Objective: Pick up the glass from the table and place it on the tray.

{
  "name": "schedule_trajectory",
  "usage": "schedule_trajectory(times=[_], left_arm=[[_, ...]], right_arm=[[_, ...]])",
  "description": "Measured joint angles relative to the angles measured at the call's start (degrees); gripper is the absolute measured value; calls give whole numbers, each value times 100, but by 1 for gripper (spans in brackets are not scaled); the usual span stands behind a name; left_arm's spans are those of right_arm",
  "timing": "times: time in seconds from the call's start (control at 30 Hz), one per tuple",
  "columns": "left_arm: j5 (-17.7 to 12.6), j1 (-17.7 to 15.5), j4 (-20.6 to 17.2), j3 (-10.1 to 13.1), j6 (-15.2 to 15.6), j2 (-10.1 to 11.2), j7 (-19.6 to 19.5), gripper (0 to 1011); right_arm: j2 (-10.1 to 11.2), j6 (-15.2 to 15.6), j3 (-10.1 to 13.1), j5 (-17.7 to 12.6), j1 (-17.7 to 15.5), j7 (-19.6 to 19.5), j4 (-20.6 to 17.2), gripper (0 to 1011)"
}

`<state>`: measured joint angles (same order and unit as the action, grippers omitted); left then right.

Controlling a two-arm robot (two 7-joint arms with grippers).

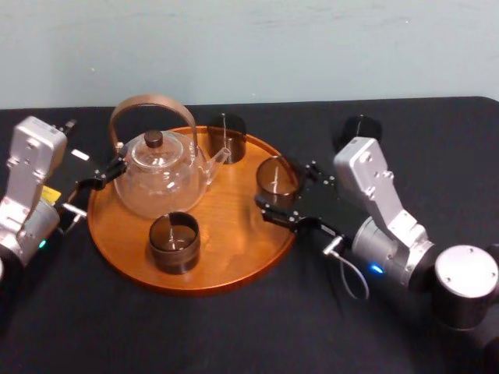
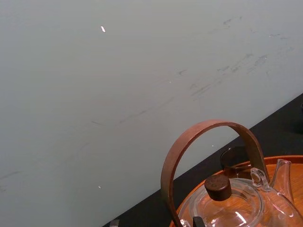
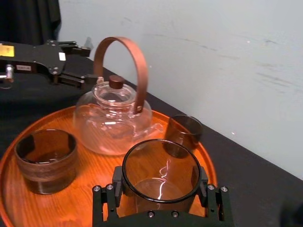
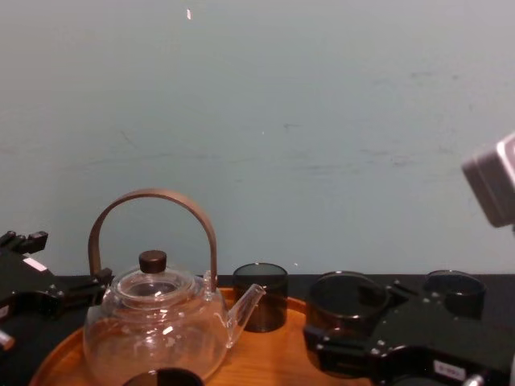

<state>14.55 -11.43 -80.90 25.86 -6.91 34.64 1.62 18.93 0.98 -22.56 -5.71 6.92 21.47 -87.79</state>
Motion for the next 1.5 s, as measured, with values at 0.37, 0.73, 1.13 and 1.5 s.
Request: schedule_trajectory(times=[0.37, 0.73, 1.13, 1.5], left_arm=[[0, 0, 0, 0, 0, 0, 0, 1009], [0, 0, 0, 0, 0, 0, 0, 1009], [0, 0, 1, 0, 0, 0, 0, 1009], [0, 0, 0, 0, 0, 0, 0, 1009]], right_arm=[[-144, -24, -243, 89, 83, 27, 175, 919], [-251, -163, -460, 212, 127, 71, 365, 919], [-342, -262, -562, 237, 179, 123, 546, 919], [-405, -366, -635, 224, 213, 165, 700, 919]])
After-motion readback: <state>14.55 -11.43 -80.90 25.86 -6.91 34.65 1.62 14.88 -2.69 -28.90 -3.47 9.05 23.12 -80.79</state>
